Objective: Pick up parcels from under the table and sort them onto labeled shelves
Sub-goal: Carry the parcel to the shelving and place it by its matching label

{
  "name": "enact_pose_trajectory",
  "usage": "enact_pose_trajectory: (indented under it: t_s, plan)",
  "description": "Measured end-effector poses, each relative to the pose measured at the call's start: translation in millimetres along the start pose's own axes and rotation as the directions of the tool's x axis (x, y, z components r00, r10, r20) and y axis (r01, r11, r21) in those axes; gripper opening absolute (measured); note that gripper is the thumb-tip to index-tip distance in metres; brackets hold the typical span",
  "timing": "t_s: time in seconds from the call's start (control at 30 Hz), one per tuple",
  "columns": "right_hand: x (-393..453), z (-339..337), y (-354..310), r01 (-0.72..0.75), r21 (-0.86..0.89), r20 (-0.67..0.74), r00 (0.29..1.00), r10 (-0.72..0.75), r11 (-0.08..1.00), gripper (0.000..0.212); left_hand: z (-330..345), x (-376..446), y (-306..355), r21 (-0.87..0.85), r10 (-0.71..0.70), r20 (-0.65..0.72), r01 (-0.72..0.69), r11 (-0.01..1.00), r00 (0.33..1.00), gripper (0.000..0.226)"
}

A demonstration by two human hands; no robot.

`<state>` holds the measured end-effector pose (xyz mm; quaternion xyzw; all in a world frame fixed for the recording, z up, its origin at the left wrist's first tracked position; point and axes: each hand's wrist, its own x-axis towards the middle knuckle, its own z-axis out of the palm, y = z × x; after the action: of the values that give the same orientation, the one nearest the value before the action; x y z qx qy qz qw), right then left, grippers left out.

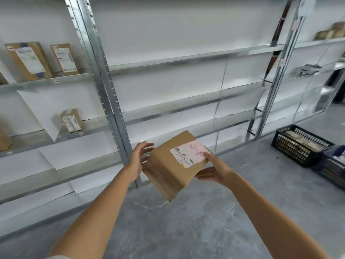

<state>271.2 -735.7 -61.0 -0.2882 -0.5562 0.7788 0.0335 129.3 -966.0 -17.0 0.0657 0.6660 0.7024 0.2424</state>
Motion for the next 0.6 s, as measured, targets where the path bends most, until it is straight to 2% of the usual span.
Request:
enact_pose_trajectory:
  t_s: [0.07, 0.17, 0.2, 0.23, 0.3, 0.37, 0.43, 0.47, 0.53, 0.6]
  plan:
    - [14.8, -12.2, -3.5, 0.006, 0.06, -0.03, 1.0, -0.004, 0.998, 0.045, 21.4, 22.3, -1.3, 0.088, 0.069, -0.022, -0.067, 0.994, 0.997, 0.031]
    - [38.3, -25.4, -9.1, 0.011, 0.067, -0.091, 0.996, -0.005, 0.998, 0.041, 56.6, 54.7, -7.2, 0.194, 0.111, 0.072, -0.123, 0.973, 0.991, 0.023]
    - [46.3, -29.8, -11.8, 0.013, 0.064, -0.114, 0.993, -0.005, 0.998, 0.041, 67.7, 67.8, -9.1, 0.203, 0.112, 0.084, -0.127, 0.971, 0.99, 0.028]
    - [54.6, -34.6, -15.6, 0.016, 0.068, -0.142, 0.99, -0.006, 0.998, 0.04, 78.7, 81.4, -9.3, 0.213, 0.117, 0.081, -0.132, 0.968, 0.99, 0.042]
    - [72.1, -45.9, -25.8, 0.018, 0.053, -0.219, 0.976, -0.006, 0.998, 0.04, 100.9, 114.3, -8.2, 0.25, 0.118, -0.009, -0.112, 0.962, 0.993, 0.069]
    - [90.0, -57.3, -38.6, 0.009, -0.067, -0.325, 0.945, -0.03, 0.998, 0.042, 123.3, 148.0, -5.2, 0.262, 0.085, -0.124, -0.05, 0.964, 0.989, 0.067]
    - [109.0, -67.3, -53.5, -0.014, -0.282, -0.416, 0.903, -0.109, 0.959, 0.043, 144.4, 178.2, -1.9, 0.258, 0.077, -0.183, -0.027, 0.966, 0.98, 0.046]
    - [119.2, -71.6, -61.5, -0.026, -0.389, -0.437, 0.885, -0.16, 0.921, 0.043, 153.3, 192.3, 0.2, 0.258, 0.092, -0.192, -0.04, 0.965, 0.977, 0.04]
    - [140.4, -80.9, -78.2, -0.057, -0.545, -0.455, 0.858, -0.238, 0.837, 0.043, 169.1, 223.8, 2.9, 0.241, 0.09, -0.182, -0.045, 0.97, 0.979, 0.044]
    - [161.5, -91.1, -94.6, -0.08, -0.586, -0.476, 0.839, -0.263, 0.806, 0.042, 183.2, 257.7, 5.5, 0.209, 0.029, -0.09, -0.01, 0.978, 0.995, 0.055]
